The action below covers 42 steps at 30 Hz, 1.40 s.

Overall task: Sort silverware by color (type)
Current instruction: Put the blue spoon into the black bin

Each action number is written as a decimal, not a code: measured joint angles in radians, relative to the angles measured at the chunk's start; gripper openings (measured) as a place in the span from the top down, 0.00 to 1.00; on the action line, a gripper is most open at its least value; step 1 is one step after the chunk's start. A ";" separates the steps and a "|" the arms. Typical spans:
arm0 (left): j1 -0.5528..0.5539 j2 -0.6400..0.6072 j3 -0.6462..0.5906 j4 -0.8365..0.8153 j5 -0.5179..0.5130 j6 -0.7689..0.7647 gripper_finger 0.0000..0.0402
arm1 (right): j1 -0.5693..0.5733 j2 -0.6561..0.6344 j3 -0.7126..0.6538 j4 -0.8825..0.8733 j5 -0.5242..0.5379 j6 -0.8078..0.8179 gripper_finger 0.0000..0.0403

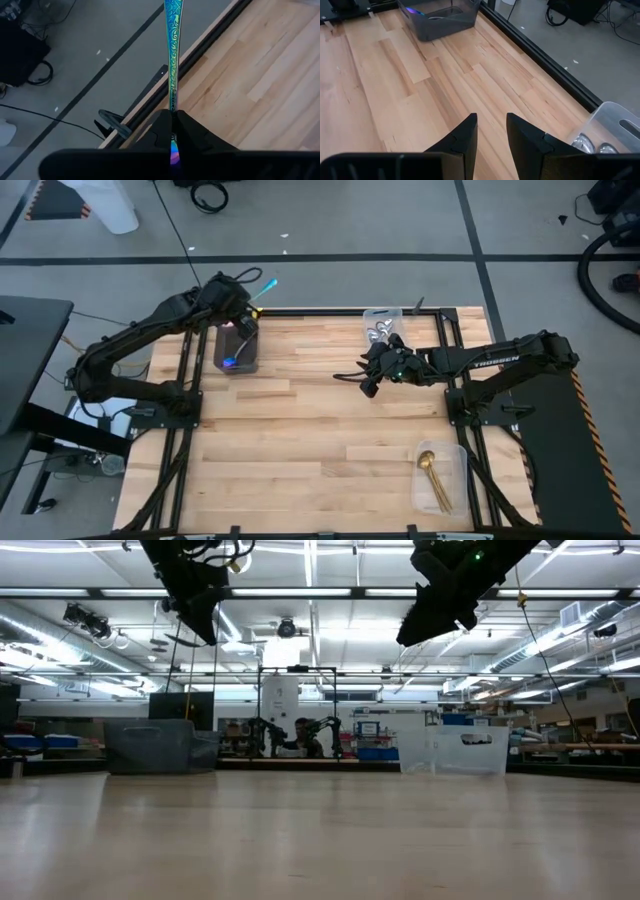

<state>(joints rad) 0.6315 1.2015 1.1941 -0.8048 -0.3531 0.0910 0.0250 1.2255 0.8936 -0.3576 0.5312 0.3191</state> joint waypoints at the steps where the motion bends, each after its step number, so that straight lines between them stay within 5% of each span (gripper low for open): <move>1: 0.002 0.000 -0.014 0.011 0.002 -0.001 0.96 | 0.000 0.000 0.000 0.000 0.000 0.000 0.72; 23: 0.104 -0.005 -0.548 0.469 0.095 -0.061 0.96 | 0.000 0.000 0.000 -0.003 0.000 0.003 0.72; 42: 0.111 -0.127 -0.599 0.483 0.098 -0.079 0.96 | 0.017 0.000 0.000 -0.008 -0.001 0.011 0.72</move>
<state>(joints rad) 0.7422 1.0748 0.5949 -0.3213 -0.2554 0.0116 0.0423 1.2255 0.8936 -0.3660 0.5304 0.3302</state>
